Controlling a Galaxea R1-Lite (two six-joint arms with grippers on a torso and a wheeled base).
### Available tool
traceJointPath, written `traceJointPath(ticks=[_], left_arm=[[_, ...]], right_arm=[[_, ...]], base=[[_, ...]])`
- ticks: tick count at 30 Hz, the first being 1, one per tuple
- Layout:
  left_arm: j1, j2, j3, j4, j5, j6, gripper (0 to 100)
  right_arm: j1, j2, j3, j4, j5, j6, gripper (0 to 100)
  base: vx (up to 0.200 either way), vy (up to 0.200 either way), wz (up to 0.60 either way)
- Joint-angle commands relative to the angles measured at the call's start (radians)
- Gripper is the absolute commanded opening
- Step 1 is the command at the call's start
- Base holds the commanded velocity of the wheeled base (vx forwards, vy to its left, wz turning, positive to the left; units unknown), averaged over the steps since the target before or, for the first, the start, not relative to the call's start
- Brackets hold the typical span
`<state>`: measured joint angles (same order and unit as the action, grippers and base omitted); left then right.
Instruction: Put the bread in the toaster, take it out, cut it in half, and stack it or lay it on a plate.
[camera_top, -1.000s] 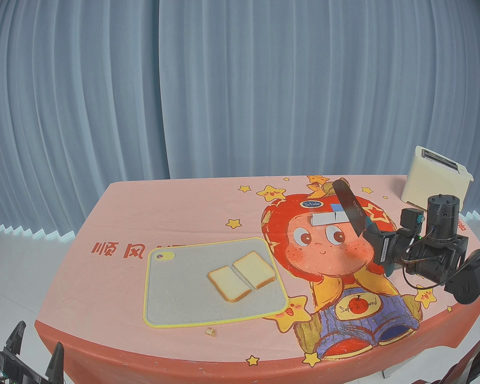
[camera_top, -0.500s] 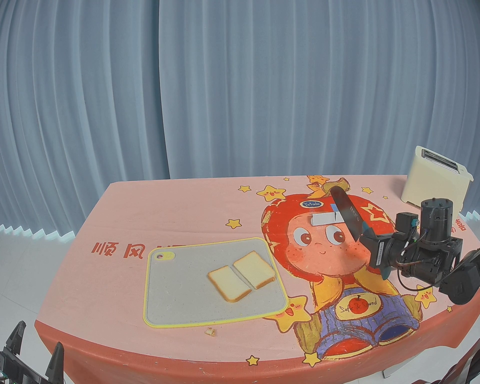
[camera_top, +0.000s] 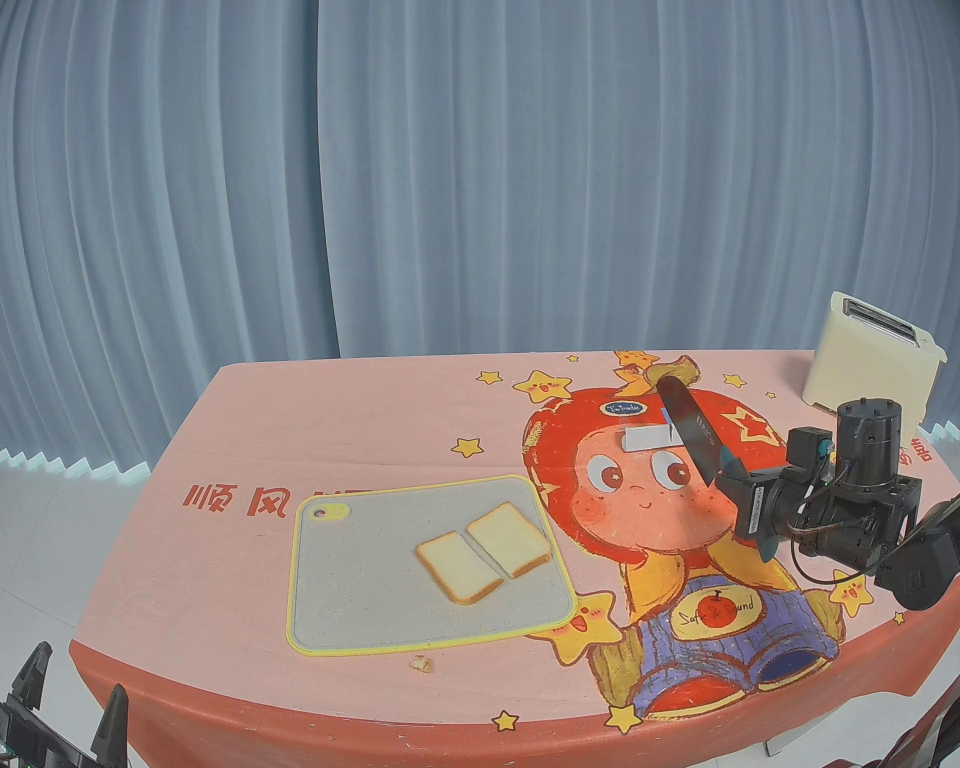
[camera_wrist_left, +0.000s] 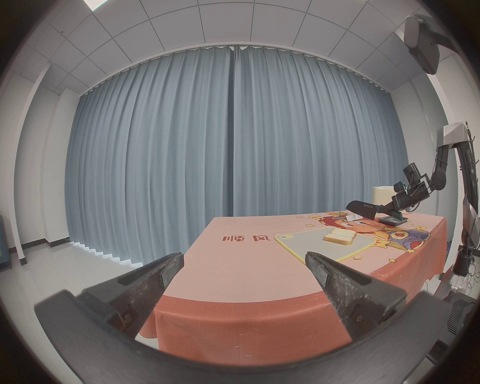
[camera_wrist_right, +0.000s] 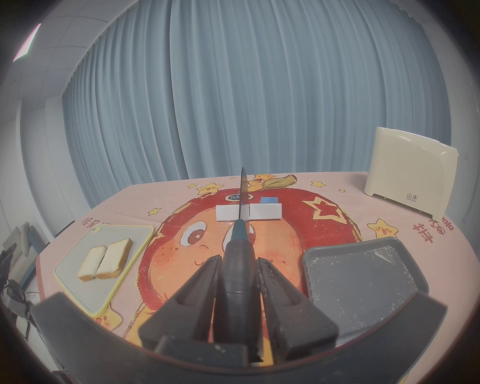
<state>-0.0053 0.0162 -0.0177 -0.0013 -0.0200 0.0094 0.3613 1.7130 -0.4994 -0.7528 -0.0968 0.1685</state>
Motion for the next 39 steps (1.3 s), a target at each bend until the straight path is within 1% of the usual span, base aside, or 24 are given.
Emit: traceJointPath(ticks=[1,39], left_arm=[[0.001,-0.010,0.018,0.000,0.000,0.000,100],[0.001,-0.010,0.018,0.000,0.000,0.000,100]], right_arm=[[0.001,0.010,-0.001,0.000,0.000,0.000,0],[0.002,0.037,-0.001,0.000,-0.001,0.002,0]], base=[[0.000,0.000,0.00],[0.000,0.000,0.00]])
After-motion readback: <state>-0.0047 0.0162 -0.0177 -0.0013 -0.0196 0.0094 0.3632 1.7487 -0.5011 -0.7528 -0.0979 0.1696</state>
